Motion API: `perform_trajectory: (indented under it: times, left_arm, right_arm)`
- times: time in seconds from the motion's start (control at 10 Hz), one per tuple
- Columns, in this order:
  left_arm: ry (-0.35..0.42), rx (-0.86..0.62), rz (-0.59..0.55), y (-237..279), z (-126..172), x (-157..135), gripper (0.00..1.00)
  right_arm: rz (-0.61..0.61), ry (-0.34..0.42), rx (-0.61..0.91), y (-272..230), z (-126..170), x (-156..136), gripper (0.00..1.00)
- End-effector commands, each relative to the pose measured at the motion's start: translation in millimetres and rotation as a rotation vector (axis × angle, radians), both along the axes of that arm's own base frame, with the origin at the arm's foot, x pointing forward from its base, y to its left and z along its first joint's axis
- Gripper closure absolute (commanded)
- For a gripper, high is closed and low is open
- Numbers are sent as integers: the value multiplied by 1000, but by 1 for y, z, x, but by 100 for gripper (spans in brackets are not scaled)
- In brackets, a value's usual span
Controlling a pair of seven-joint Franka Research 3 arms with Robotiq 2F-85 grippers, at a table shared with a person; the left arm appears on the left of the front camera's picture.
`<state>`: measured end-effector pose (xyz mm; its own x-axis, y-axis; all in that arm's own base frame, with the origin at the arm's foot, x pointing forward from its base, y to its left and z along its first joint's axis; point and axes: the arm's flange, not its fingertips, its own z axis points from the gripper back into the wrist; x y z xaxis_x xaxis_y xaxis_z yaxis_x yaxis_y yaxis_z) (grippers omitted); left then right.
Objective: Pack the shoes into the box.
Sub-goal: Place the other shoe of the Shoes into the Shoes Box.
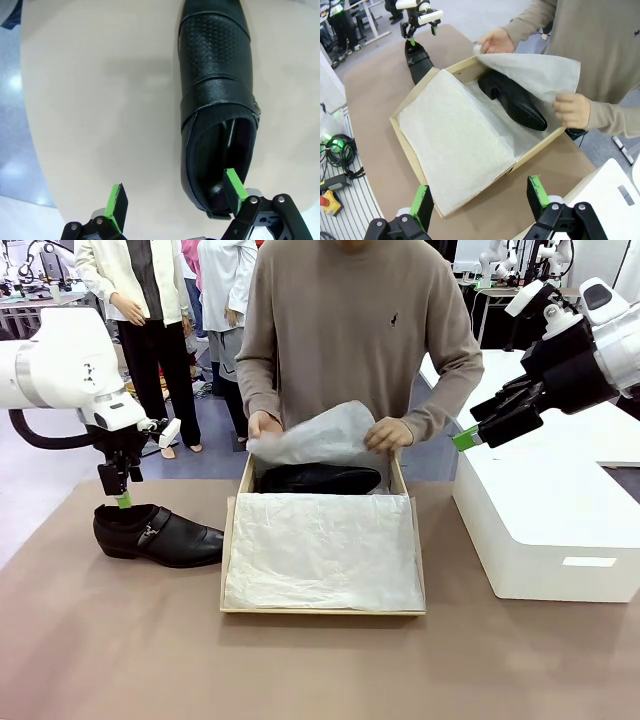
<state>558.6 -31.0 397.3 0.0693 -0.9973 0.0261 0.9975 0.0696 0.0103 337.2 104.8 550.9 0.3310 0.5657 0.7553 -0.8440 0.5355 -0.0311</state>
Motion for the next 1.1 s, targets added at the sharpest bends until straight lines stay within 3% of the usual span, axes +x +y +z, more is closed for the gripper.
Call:
perform_trajectory:
  times: [0.0, 1.0]
  left_arm:
    - [3, -24, -5, 6, -8, -5, 0]
    - [71, -2, 25, 2, -44, -2, 0]
  right_arm:
    - [13, -2, 16, 0, -1, 2, 0]
    - [13, -2, 16, 0, -1, 2, 0]
